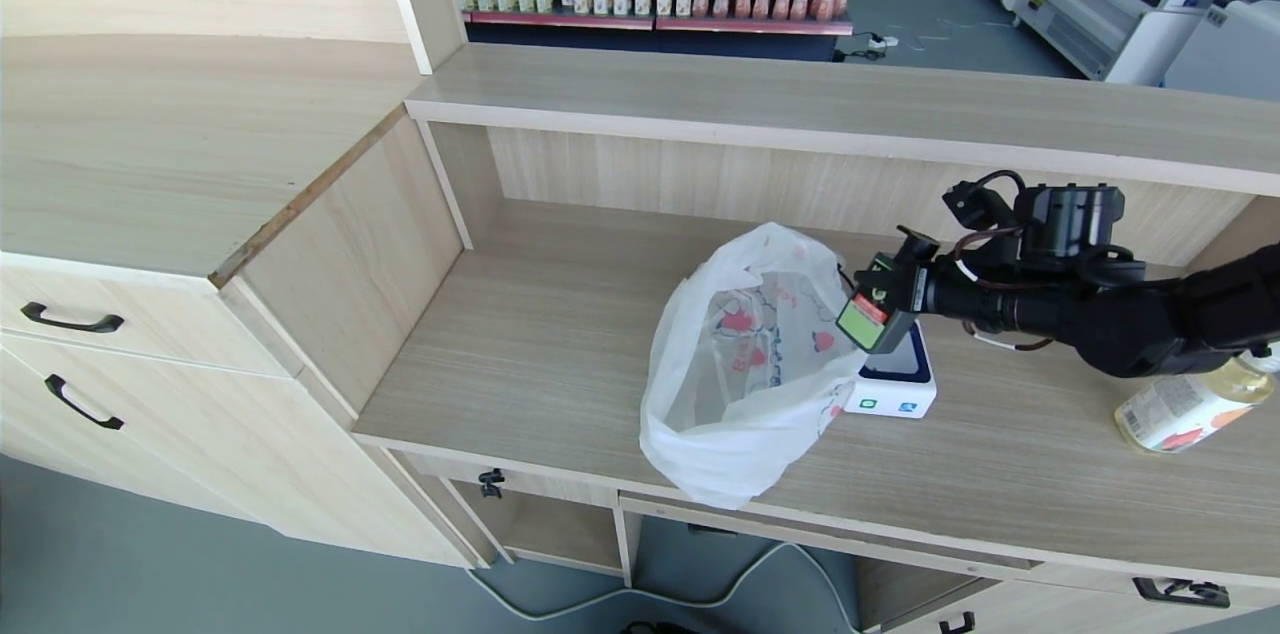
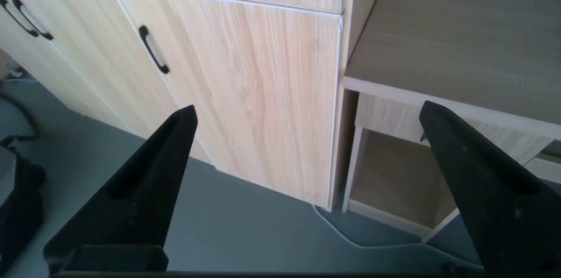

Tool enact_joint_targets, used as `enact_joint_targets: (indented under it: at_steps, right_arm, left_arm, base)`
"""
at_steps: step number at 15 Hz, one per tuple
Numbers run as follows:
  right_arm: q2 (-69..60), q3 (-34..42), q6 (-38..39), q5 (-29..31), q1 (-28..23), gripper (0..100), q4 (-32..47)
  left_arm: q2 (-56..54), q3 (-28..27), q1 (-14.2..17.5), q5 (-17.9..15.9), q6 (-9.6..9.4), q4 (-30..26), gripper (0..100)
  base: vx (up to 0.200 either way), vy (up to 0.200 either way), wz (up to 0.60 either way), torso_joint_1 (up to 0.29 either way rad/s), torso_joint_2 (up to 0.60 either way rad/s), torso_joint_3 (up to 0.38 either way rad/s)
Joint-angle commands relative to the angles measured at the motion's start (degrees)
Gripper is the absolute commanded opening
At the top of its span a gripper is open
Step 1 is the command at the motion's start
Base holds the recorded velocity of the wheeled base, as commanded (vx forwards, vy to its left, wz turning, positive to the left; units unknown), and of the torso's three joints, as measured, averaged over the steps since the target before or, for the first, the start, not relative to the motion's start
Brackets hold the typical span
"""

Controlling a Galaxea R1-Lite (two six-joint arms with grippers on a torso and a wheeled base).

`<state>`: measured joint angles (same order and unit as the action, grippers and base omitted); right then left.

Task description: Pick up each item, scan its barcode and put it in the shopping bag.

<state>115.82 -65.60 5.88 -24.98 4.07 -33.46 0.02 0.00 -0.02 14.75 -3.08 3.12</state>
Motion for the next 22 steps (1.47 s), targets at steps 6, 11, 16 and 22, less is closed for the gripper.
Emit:
enact_joint_targets:
  at_steps: [6, 11, 16, 22]
  right_arm:
    - [-3.3, 3.3, -0.8, 0.3, -0.3, 0, -0.5]
    - [-3.6, 4.2, -0.7, 0.3, -1.3, 0, -0.3]
    - [-4.1, 4.4, -0.7, 0.3, -2.1, 0, -0.4]
    - [-27.1, 15.7, -24.9, 8.7, -10.7, 0, 5.0]
  left_arm:
    - [0.0, 0.0, 0.0, 0.0, 0.01, 0.0, 100]
    - [0.0, 0.0, 0.0, 0.0, 0.01, 0.0, 100]
    - [0.0, 0.0, 0.0, 0.0, 0.01, 0.0, 100]
    - [0.0, 0.0, 0.0, 0.0, 0.01, 0.0, 100]
  base:
    - [0.000, 0.000, 0.00, 0.000, 0.00, 0.000]
    - [0.000, 0.000, 0.00, 0.000, 0.00, 0.000]
    - [0.000, 0.000, 0.00, 0.000, 0.00, 0.000]
    - [0.000, 0.000, 0.00, 0.000, 0.00, 0.000]
